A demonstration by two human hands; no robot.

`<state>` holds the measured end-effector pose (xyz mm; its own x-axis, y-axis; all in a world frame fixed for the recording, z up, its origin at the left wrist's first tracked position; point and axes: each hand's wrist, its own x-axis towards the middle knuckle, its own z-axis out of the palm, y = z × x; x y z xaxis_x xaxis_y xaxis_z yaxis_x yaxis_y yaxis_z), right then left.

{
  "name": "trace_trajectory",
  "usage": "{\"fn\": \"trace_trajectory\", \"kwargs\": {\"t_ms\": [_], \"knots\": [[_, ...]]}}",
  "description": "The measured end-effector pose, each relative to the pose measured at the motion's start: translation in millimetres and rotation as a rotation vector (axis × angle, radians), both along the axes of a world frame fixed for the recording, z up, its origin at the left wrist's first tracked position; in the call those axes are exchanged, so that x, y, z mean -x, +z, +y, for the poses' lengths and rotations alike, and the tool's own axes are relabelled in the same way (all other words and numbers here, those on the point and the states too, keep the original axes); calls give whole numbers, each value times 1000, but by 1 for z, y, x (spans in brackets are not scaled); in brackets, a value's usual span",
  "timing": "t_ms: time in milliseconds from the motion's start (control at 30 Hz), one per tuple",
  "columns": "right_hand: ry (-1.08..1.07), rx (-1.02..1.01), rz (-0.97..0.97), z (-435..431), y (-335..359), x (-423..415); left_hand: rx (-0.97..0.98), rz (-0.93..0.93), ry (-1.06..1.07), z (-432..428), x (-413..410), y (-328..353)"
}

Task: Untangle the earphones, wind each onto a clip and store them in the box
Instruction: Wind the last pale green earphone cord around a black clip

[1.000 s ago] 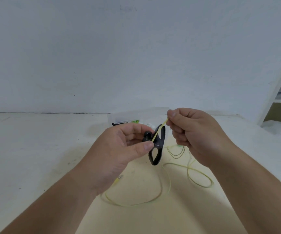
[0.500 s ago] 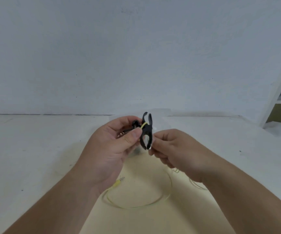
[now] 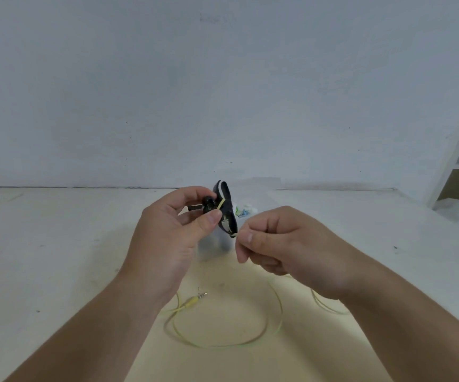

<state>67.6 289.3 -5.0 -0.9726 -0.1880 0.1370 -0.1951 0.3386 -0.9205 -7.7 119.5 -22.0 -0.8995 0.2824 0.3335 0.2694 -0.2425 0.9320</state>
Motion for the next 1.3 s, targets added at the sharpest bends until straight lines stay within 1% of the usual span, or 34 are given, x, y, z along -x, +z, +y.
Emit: {"fn": "trace_trajectory", "kwargs": {"t_ms": [100,167,300,333,400,500,567,633,700,767,833,933,1033,1100,1200,1300], "knots": [[10,32,9,0,2,-1,116,71,16,0,0,-1],[-73,95,43,1,5,-2,107,53,-41,0,-1,0],[-326,288,79,14,12,0,33,-22,-152,-2,1,3],[-348,315,82,16,14,-1,43,-17,-168,-2,1,3],[-325,342,84,19,16,-1,123,35,-181,0,-3,3],[-225,331,101,18,15,-1,250,111,-222,4,-8,0],[-250,302,149,18,13,0,271,135,-273,4,-10,0],[-374,254,194,22,10,2,216,126,-308,3,-10,1],[-490,194,196,25,6,5,122,88,-341,1,-9,3],[-518,164,167,25,2,7,41,47,-379,0,-9,3],[-479,84,115,21,-1,9,-35,-12,-390,0,-8,4],[-323,-83,6,9,-6,9,-92,-90,-387,1,-8,4],[-290,-181,7,3,-8,9,-142,-168,-363,1,-6,2],[-234,-179,-3,5,-7,7,-175,-193,-284,1,-4,0],[-57,-161,-50,4,-5,2,-183,-192,-178,5,-4,-2],[39,-172,-72,1,-5,1,-107,-137,-74,8,-7,-3]]}}
